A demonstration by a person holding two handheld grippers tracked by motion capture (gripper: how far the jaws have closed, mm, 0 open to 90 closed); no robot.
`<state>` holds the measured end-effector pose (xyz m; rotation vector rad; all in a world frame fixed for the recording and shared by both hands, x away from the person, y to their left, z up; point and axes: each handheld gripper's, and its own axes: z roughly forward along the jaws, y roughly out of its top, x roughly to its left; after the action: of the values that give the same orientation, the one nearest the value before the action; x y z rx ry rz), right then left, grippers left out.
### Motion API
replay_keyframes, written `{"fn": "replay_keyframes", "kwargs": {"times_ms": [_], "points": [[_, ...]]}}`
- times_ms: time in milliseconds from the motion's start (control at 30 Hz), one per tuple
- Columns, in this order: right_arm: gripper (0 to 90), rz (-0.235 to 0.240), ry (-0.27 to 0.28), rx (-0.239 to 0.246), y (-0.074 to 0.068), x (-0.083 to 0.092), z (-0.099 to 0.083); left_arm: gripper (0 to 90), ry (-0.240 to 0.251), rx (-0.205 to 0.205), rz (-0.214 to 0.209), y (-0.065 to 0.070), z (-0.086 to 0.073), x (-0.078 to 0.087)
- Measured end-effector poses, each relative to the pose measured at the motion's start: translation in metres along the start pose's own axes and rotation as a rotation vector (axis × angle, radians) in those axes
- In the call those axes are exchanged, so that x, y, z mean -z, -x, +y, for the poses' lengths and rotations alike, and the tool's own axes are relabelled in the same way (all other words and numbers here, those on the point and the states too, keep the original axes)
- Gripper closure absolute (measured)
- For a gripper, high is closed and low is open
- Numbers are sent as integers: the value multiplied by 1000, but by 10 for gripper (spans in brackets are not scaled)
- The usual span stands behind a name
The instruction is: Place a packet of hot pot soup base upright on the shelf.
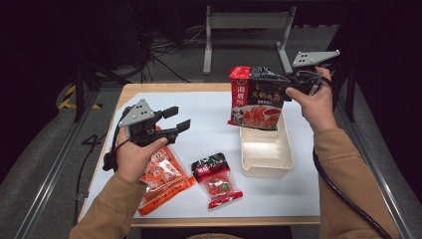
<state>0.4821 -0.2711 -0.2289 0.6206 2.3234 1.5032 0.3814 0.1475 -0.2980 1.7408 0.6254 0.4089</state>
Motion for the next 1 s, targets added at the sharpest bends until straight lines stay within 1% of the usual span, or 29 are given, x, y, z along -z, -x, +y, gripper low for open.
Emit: {"fn": "replay_keyframes", "kwargs": {"times_ms": [33, 167, 300, 367, 433, 500, 667, 700, 800, 900, 1000], "points": [[795, -6, -3, 6, 2, -1, 0, 372, -4, 3, 11, -1, -2, 1], [795, -28, -13, 23, 8, -3, 0, 345, -6, 23, 20, -4, -9, 4], [795, -43, 2, 27, 15, -3, -1, 304, -23, 11, 35, -5, -15, 10], [794, -48, 8, 32, 17, -3, -2, 299, -25, 8, 48, -5, -18, 12], [794, -55, 9, 37, 20, -4, -3, 291, -59, -2, 51, -7, -20, 13], [793, -63, 4, 38, 22, -4, -3, 288, -56, 8, 49, -8, -21, 15], [793, -83, -1, 30, 32, -3, -9, 282, -47, 18, 54, -11, -22, 19], [793, -83, -1, 30, 32, -3, -9, 282, -49, 23, 54, -11, -22, 19], [792, -94, -6, 19, 38, -4, -13, 280, -47, 20, 59, -13, -22, 20], [791, -100, -6, 19, 41, -4, -17, 276, -51, 19, 67, -15, -22, 21], [790, -104, -10, 16, 43, -5, -21, 272, -47, 26, 67, -16, -22, 22]]}}
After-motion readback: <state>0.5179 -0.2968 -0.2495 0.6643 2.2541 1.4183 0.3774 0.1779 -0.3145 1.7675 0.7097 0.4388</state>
